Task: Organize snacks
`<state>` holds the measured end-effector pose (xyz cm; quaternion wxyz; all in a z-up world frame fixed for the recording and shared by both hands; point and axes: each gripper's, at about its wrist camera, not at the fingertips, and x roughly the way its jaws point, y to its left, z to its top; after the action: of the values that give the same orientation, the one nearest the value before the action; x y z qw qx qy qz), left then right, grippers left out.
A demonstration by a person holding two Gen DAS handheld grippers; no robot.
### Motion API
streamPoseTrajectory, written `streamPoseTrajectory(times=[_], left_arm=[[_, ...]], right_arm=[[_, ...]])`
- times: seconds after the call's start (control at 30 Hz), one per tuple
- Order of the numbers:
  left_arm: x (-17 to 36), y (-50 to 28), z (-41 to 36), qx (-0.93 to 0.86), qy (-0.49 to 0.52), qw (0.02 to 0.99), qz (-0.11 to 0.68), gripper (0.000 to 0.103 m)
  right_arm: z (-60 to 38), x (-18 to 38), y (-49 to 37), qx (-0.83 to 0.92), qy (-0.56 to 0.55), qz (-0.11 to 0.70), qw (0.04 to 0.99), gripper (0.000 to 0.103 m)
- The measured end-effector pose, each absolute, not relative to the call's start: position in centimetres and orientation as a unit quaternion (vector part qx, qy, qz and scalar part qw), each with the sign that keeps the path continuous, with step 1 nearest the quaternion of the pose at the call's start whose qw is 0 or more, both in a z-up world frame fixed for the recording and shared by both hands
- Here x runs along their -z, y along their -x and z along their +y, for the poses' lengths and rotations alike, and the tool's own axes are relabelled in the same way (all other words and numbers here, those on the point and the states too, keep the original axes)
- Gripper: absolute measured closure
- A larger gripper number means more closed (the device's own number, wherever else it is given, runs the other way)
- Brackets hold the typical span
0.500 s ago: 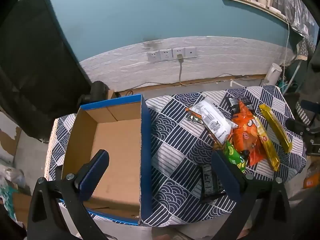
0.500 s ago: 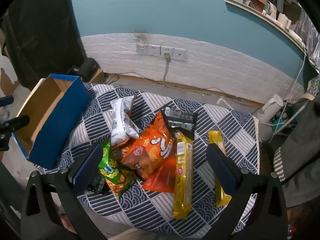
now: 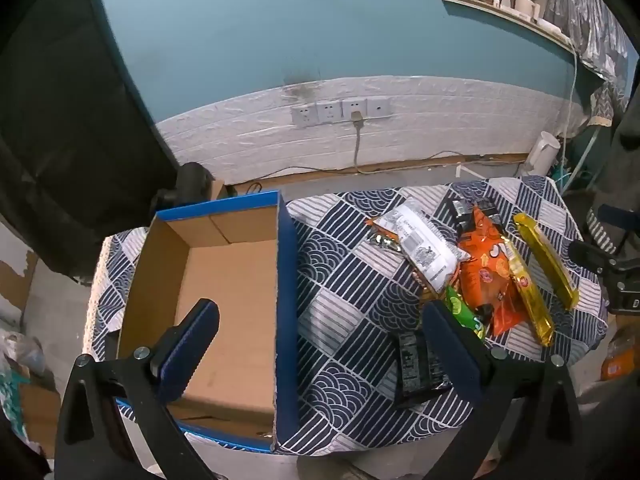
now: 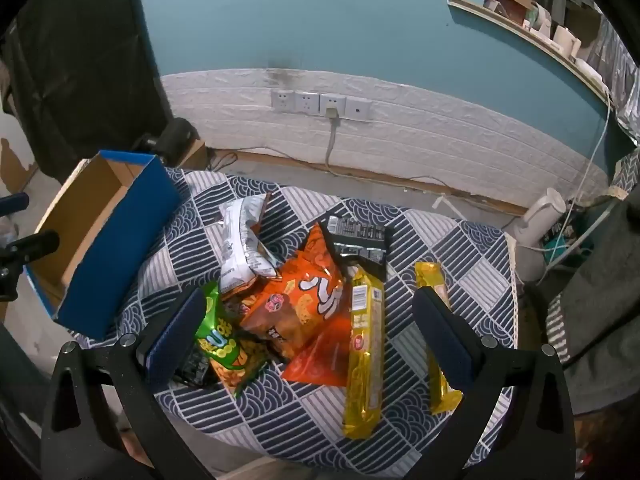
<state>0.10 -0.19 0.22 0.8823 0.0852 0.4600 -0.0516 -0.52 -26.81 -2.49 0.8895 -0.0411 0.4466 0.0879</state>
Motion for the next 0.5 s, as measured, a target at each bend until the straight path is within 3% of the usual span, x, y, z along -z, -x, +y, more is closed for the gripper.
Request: streamPoseTrajectory(times=[0.5], left_arm=[[-0.37,0.11,0.09,0.046,-0.078,0.889,0.448,0.001]], right_arm=[[-26.66,2.3,0.54,-0.09,0.042,0.446,0.889,0.002]])
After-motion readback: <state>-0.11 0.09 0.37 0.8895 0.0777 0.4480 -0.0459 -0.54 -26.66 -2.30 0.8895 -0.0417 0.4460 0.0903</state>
